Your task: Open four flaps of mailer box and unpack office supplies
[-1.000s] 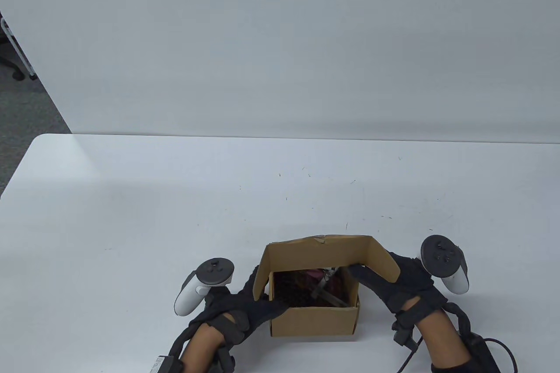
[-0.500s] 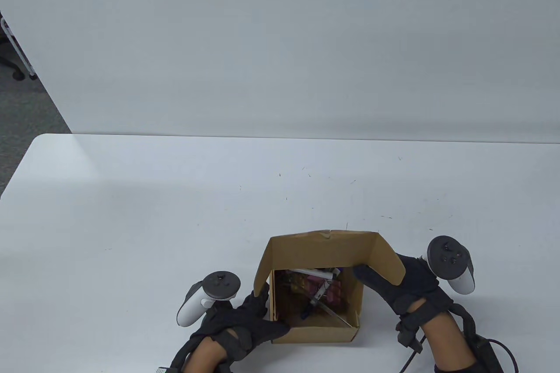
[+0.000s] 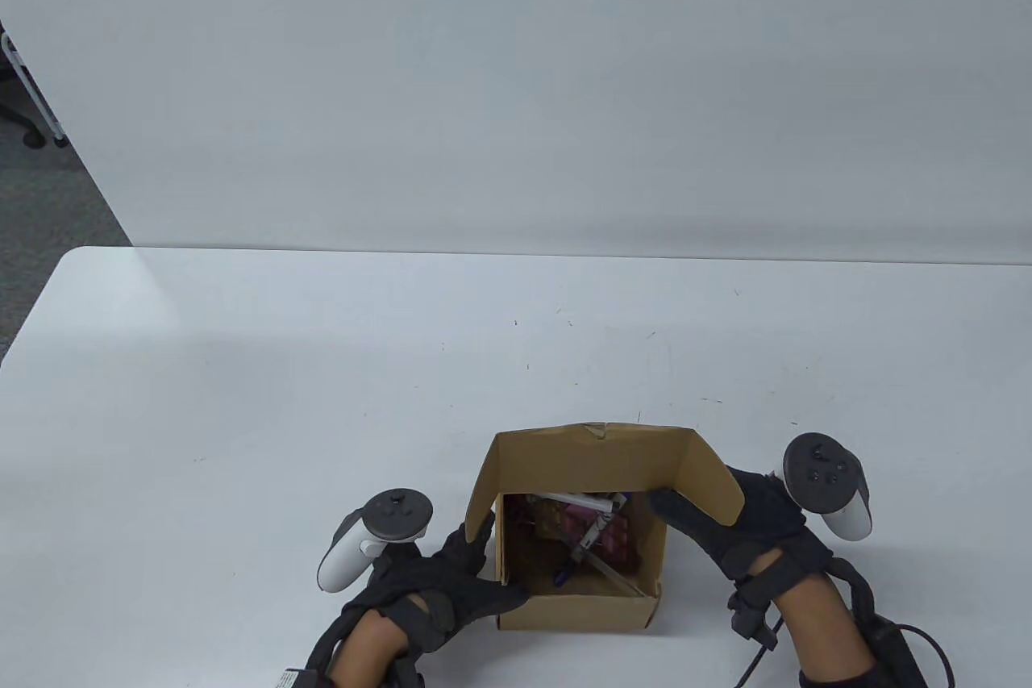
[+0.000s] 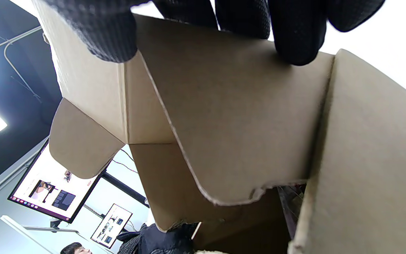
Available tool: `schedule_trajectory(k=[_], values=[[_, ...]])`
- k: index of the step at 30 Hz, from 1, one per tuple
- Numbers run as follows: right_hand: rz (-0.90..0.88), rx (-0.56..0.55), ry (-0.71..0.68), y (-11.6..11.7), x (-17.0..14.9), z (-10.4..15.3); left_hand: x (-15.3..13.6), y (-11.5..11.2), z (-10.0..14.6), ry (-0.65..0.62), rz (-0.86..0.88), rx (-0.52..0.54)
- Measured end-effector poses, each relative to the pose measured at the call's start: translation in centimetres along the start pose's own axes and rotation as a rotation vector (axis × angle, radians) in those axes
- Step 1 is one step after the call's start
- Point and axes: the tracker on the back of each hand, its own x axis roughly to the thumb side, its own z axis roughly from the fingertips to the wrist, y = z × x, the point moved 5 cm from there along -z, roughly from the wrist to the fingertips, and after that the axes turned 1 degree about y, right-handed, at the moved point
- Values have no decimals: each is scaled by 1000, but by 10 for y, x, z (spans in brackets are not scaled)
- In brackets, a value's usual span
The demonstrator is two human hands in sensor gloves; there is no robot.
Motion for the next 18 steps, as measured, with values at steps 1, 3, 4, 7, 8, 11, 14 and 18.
schedule_trajectory(k=[1, 3, 4, 7, 8, 11, 14, 18], values=[[-1, 1, 0, 0, 0, 0, 0, 1, 1, -2, -3, 8], [5, 3, -3, 1, 1, -1, 1, 3, 1, -7, -8, 9], [6, 5, -3, 1, 2, -1, 1, 4, 1, -8, -5, 8], [14, 13, -8, 1, 4, -2, 0, 8, 0, -15, -2, 16], [21, 15, -10, 1, 6, -3, -1, 9, 0, -18, -5, 18], [27, 8, -16, -1, 9, -5, -3, 8, -1, -11, -1, 15], [10, 2, -15, -5, 8, -9, -5, 8, -1, -6, 22, 11], [-24, 14, 1, -9, 7, -16, -4, 7, 0, -5, 33, 7]])
